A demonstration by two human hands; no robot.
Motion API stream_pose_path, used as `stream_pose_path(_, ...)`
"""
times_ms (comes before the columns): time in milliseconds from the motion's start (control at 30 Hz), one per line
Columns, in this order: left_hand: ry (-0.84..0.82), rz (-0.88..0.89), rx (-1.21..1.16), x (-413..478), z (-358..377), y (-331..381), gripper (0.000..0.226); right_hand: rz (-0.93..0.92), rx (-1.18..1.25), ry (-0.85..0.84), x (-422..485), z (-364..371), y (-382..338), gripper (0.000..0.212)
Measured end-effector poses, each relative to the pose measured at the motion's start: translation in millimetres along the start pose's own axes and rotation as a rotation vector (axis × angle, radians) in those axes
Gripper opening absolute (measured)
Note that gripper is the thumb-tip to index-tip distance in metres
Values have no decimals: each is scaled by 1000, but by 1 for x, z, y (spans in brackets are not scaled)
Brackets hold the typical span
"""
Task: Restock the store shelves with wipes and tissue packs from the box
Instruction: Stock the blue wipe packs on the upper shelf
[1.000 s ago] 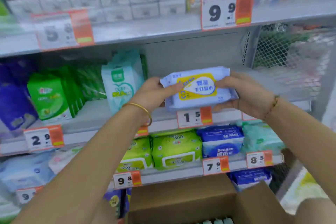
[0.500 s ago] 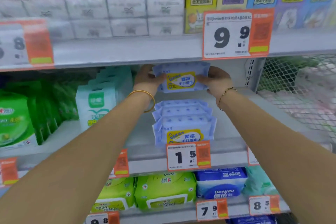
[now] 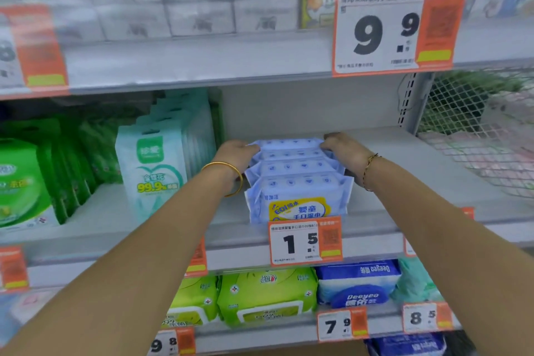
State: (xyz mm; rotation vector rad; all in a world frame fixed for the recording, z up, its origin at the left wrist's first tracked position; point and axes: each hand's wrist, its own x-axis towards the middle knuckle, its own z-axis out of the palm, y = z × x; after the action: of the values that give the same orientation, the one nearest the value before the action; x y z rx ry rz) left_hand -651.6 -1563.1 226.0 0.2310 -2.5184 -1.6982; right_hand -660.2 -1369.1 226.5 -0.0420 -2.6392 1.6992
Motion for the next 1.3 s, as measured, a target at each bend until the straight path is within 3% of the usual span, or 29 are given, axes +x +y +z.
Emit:
stream_pose_path(100, -16, 0, 14, -3, -2, 0, 14, 41, -11, -41, 0, 0, 0, 34)
stream_pose_path(200, -28, -7, 35, -11, -4, 4, 20, 69, 18, -15, -6, -6, -2, 20)
stream_pose_path(267, 29, 50, 87, -25, -7, 7, 15, 13, -37, 78, -16, -12, -3, 34)
stream_pose_path(333, 128, 190, 110, -50, -13, 6, 19, -117, -116, 229, -44, -17, -5, 39)
stream_pose_path(433, 244, 439, -62, -116, -21, -12, 30, -404, -62, 448, -116, -10, 5, 29)
stream_pose_path(500, 244, 519, -132, -164, -23, -41, 27, -549, 19, 467, -173, 8, 26, 24)
stream_pose_path(567, 149, 452, -142, -199, -21, -81, 28, -548, 68, 341, -214, 32, 54, 21)
stream_pose_path(633, -39, 275, -76, -217, -16, -131, 23, -405, 139, 120, -237, 62, 89, 22)
stream_pose_path(700, -252, 57, 112, -226, -11, -184, 17, -252, 68, -70, -246, 93, 129, 31)
stream_pose_path(767, -409, -62, 291, -228, -5, -240, 19, -150, -97, -240, -250, 123, 168, 27)
stream_pose_path(833, -452, -132, 442, -226, -1, -286, 22, -40, -210, -420, -252, 149, 204, 19)
stream_pose_path(933, -485, -258, 677, -221, 7, -338, 28, 57, -379, -630, -256, 175, 238, 28)
stream_pose_path(1167, -678, -591, 1057, -219, 23, -417, 52, 232, -485, -697, -255, 180, 280, 33)
stream_pose_path(1300, -670, -586, 1164, -221, 36, -433, 55, 290, -447, -641, -241, 177, 288, 31)
